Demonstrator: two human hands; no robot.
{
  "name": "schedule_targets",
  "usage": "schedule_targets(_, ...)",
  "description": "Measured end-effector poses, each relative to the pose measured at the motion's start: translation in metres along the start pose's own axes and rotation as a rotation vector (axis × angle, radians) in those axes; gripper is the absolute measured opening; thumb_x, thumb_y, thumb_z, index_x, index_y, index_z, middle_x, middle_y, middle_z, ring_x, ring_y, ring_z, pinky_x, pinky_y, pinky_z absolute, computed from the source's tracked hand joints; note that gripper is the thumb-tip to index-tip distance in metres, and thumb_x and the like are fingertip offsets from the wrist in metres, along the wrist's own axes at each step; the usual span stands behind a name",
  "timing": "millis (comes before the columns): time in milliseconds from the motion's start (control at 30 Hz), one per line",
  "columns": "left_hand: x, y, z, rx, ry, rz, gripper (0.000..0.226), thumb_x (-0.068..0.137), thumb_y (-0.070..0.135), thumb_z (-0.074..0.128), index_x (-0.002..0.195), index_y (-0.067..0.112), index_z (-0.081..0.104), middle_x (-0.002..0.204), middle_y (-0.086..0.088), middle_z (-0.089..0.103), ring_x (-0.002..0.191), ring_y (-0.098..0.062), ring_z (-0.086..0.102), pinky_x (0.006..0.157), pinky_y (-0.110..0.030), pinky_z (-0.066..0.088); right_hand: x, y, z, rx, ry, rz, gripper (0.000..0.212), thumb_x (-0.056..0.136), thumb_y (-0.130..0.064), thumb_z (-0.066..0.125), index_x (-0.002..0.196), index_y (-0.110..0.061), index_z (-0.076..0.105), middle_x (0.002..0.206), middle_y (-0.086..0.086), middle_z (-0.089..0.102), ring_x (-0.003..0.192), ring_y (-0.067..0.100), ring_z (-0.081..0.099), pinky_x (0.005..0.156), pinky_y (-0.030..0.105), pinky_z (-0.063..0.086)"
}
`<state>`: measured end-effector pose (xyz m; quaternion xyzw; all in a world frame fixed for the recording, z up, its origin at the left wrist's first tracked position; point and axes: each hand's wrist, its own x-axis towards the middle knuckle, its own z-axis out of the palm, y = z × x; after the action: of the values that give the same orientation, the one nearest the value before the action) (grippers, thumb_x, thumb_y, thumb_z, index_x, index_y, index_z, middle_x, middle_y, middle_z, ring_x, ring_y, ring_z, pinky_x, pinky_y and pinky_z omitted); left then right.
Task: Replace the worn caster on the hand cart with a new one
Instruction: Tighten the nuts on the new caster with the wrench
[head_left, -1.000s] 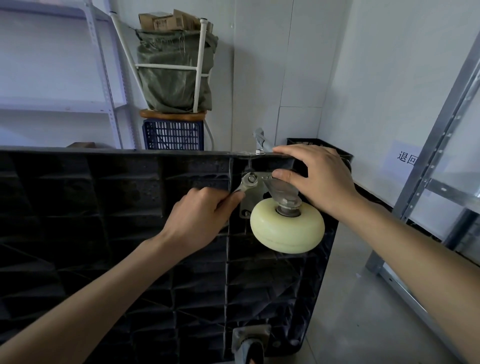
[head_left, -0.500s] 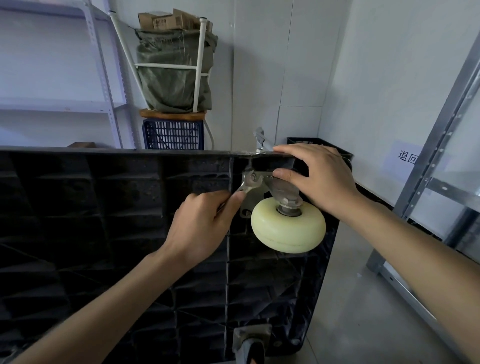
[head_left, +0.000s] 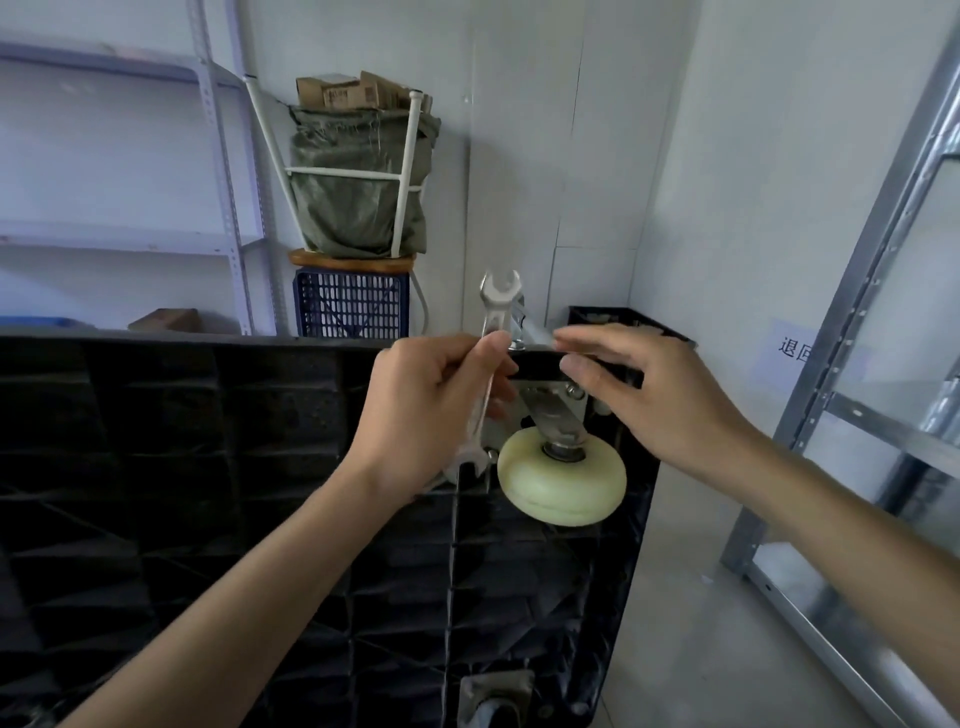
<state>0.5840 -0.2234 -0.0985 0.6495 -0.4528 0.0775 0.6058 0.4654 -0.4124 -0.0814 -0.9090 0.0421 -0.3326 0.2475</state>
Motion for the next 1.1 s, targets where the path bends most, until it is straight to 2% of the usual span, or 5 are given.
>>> schedule_targets(200,0.025,0.035,0.023,-0.133,0.123,0.062,0.025,0.099,0.04,0.06,0.099,0.027,0.081,0.094,0.009,0.074,0.1,-0.001,0.065,0.082,-0.012,0.048,-0.005,-0.03,-0.006,0.232,-0.109,-0.042,0.027,0.095,-0.035,0.063,0.118,-0.025,0.074,0.108,-0.015,0.076,0.106,0.003,0.07,0.098,0.031,0.053)
schedule_targets(467,0.022,0.044,0.053,-0.334,0.098,-0.039,0.024,0.097,0.039,0.063,0.098,0.025,0.082,0.105,0.0,0.071,0.11,-0.005,0.062,0.095,-0.037,0.056,-0.007,-0.032,-0.016,0.347,-0.005,-0.062,0.011,0.099,-0.018,0.064,0.095,-0.02,0.074,0.084,-0.008,0.077,0.078,0.003,0.072,0.067,0.012,0.049)
schedule_targets(733,0.017,0.006,0.032,0.076,0.121,0.017,0.024,0.095,0.045,0.064,0.112,0.033,0.075,0.104,0.016,0.064,0.096,-0.004,0.062,0.087,-0.032,0.056,-0.01,-0.002,-0.022,0.197,0.037,0.015,0.015,0.1,-0.028,0.062,0.097,-0.019,0.073,0.08,-0.003,0.073,0.078,0.018,0.072,0.076,0.035,0.057)
schedule_targets(900,0.015,-0.026,0.024,0.401,0.19,0.052,0.029,0.092,0.047,0.066,0.116,0.032,0.073,0.106,0.018,0.061,0.1,-0.008,0.059,0.088,-0.042,0.054,0.003,0.015,-0.02,0.019,0.13,0.043,0.018,0.103,-0.028,0.056,0.093,-0.028,0.072,0.071,-0.021,0.063,0.064,0.0,0.059,0.059,0.011,0.039)
schedule_targets(1100,0.032,-0.034,0.022,0.635,0.312,0.159,0.041,0.087,0.053,0.07,0.118,0.027,0.073,0.109,0.009,0.063,0.106,-0.013,0.056,0.091,-0.026,0.035,0.028,0.031,0.0,-0.09,0.202,0.049,0.019,0.103,-0.028,0.055,0.089,-0.031,0.068,0.086,-0.019,0.066,0.086,-0.002,0.06,0.074,0.016,0.043)
